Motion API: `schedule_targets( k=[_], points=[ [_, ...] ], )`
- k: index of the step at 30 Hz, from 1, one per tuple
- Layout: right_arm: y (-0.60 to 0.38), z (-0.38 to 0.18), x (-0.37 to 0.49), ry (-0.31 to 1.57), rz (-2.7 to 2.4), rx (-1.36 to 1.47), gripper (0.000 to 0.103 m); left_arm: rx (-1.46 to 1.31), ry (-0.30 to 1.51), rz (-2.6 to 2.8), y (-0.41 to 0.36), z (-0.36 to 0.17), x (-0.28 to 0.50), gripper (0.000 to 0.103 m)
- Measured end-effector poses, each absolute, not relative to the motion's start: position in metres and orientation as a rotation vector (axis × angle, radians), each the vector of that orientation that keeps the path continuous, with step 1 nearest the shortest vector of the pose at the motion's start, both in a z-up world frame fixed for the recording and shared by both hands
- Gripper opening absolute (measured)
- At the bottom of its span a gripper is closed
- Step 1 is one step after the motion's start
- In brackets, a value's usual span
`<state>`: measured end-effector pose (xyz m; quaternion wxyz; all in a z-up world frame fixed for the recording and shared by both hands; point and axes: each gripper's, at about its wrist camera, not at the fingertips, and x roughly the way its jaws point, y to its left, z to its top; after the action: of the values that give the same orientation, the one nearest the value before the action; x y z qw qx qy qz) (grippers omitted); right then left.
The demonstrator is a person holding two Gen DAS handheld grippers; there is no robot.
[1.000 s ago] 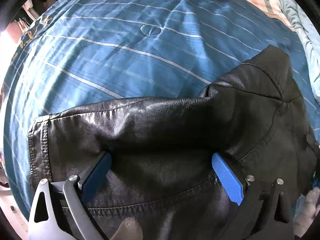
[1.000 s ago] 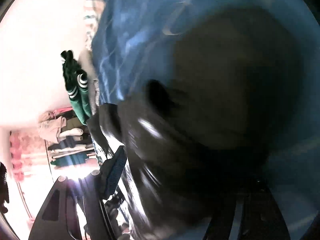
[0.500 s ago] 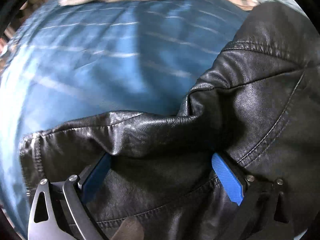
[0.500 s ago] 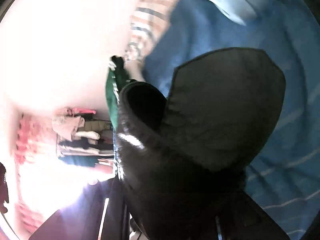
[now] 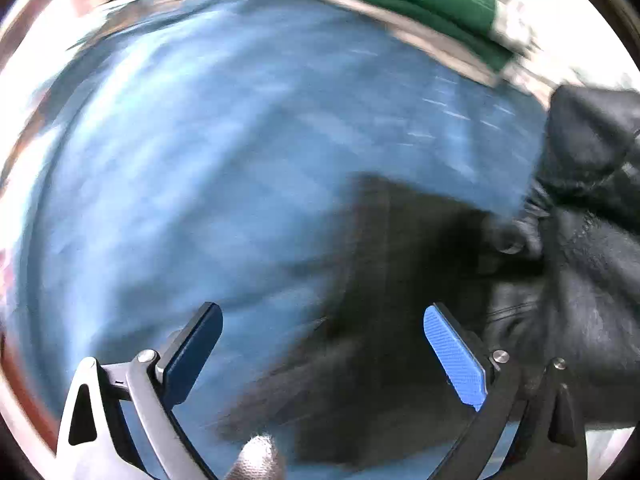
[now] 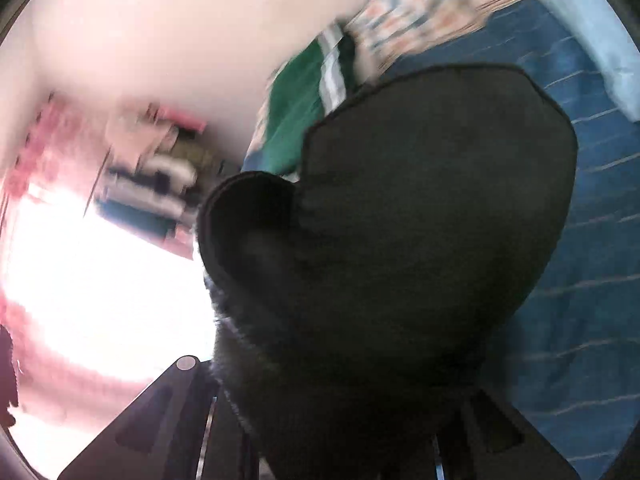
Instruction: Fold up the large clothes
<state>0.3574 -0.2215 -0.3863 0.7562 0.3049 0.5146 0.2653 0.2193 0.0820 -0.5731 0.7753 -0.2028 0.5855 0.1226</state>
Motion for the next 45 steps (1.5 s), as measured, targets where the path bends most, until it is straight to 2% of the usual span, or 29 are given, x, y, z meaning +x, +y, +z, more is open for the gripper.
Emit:
schedule_targets(
  k=[6,9,11,12,14,15,16,20,22,24,26,27,29,33,34,36,39,40,45],
  points=[
    [-0.086,-0.466,0.323,1.349,0.666,0.445,0.017,-0.506,1.290,0.509,0.154,-0.567,0.116,0.103],
    [-0.044,-0.518,0.307,1.505,0.658,0.316,0.021,-0.518,1.300,0.568,0.171,-0.566,0.092,0.103],
    [-0.036,-0.520,0.303,1.512,0.672,0.280,0.025,-0.524,1.292,0.595,0.174,-0.562,0.091,0.103],
    [-0.034,-0.513,0.302,1.497,0.720,0.280,0.031,-0.525,1.281,0.602,0.176,-0.557,0.087,0.103],
    [-0.035,-0.501,0.296,1.501,0.841,0.330,0.082,-0.517,1.250,0.614,0.182,-0.545,0.085,0.103],
    [-0.035,-0.494,0.295,1.510,0.878,0.325,0.089,-0.513,1.231,0.613,0.183,-0.537,0.087,0.103],
    [-0.037,-0.490,0.291,1.522,0.909,0.315,0.092,-0.513,1.216,0.608,0.188,-0.535,0.096,0.103],
    [-0.071,-0.466,0.285,1.586,0.928,0.325,0.092,-0.507,1.146,0.584,0.189,-0.509,0.116,0.103],
    [-0.098,-0.451,0.310,1.557,0.848,0.355,0.092,-0.509,1.119,0.567,0.186,-0.502,0.124,0.103],
    [-0.121,-0.446,0.335,1.532,0.753,0.373,0.085,-0.520,1.117,0.538,0.177,-0.499,0.129,0.103],
    [-0.129,-0.452,0.369,1.521,0.683,0.373,0.054,-0.511,1.117,0.503,0.163,-0.505,0.138,0.103],
    [-0.126,-0.458,0.381,1.521,0.672,0.354,0.050,-0.497,1.127,0.497,0.157,-0.508,0.141,0.103],
    [-0.100,-0.483,0.416,1.556,0.646,0.304,0.029,-0.472,1.148,0.480,0.143,-0.518,0.152,0.103],
    [-0.046,-0.540,0.451,1.684,0.602,0.213,0.028,-0.441,1.167,0.444,0.120,-0.534,0.171,0.103],
    [-0.041,-0.551,0.454,1.693,0.586,0.198,0.021,-0.427,1.171,0.440,0.116,-0.536,0.174,0.103],
    [-0.037,-0.563,0.455,1.715,0.570,0.210,0.018,-0.401,1.183,0.437,0.109,-0.542,0.180,0.103],
    [-0.058,-0.544,0.458,1.762,0.616,0.336,0.018,-0.379,1.204,0.443,0.102,-0.545,0.185,0.103],
    [-0.069,-0.535,0.459,1.762,0.636,0.400,0.021,-0.371,1.206,0.444,0.099,-0.544,0.188,0.103],
    [-0.132,-0.499,0.463,1.645,0.551,0.478,0.029,-0.345,1.205,0.392,0.085,-0.542,0.225,0.103]
  ],
)
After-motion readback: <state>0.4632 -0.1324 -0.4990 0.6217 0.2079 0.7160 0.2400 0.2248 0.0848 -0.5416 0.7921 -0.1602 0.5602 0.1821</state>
